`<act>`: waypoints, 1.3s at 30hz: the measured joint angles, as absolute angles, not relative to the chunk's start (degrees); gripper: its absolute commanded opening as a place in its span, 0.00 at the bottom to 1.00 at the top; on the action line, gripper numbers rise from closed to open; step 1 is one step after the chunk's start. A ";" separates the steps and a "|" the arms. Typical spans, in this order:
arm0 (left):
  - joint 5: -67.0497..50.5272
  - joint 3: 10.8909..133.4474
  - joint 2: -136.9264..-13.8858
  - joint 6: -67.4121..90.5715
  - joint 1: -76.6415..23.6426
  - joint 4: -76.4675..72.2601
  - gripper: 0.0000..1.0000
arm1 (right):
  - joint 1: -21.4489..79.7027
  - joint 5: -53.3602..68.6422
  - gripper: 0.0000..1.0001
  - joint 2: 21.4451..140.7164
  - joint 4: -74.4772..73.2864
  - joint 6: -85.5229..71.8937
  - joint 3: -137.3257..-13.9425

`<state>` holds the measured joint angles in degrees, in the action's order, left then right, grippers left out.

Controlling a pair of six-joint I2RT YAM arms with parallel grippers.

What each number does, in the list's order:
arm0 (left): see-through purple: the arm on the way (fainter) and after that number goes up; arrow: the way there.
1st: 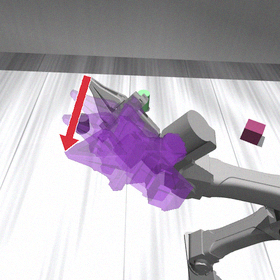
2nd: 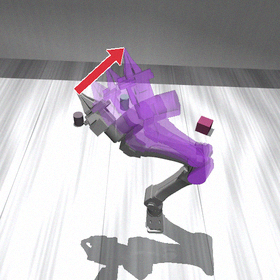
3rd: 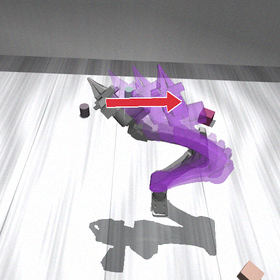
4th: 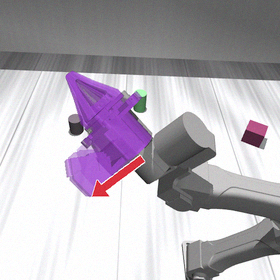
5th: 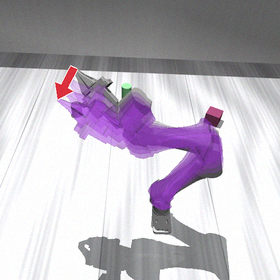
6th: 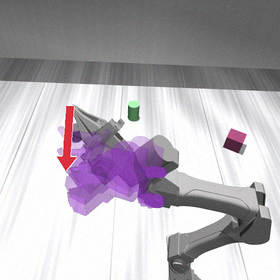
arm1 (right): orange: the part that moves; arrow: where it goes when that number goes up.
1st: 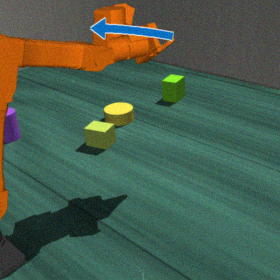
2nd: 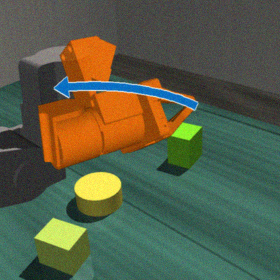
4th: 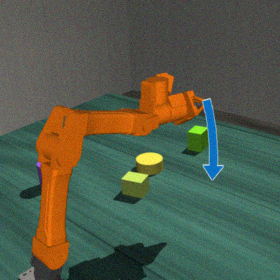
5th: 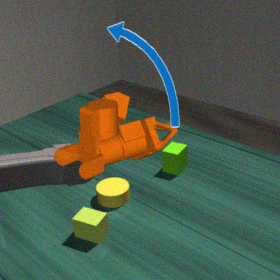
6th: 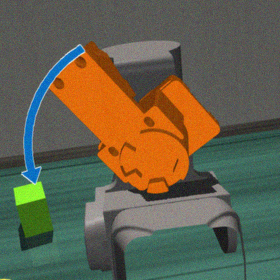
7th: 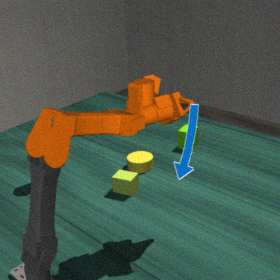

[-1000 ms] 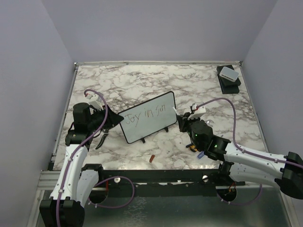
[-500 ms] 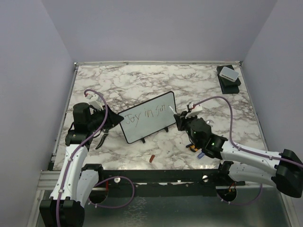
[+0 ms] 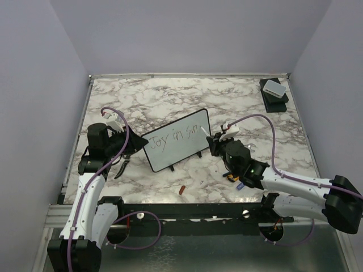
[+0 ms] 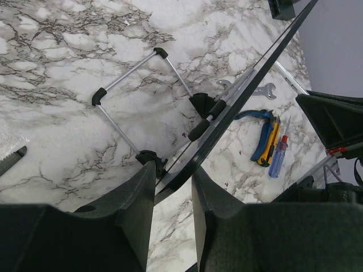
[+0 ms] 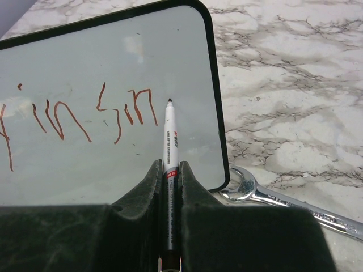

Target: Write a sentence on the whiteboard

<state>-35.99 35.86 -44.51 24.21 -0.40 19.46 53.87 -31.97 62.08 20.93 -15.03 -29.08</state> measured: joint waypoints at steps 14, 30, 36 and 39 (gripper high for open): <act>-35.99 35.86 -44.51 24.21 -0.40 19.46 0.33 | 53.87 -29.85 0.01 62.94 21.52 -14.13 -29.98; -35.99 35.86 -44.51 24.21 -0.40 19.46 0.33 | 53.87 -29.32 0.01 62.89 19.59 -18.17 -29.39; -35.99 35.86 -44.51 24.21 -0.40 19.46 0.33 | 53.87 -29.50 0.01 62.89 18.79 -18.57 -29.17; -35.99 35.86 -44.51 24.21 -0.40 19.46 0.33 | 53.87 -29.82 0.01 62.89 18.76 -18.33 -29.17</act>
<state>-35.99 35.86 -44.51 24.21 -0.40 19.46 53.87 -29.82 62.89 18.76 -18.33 -29.17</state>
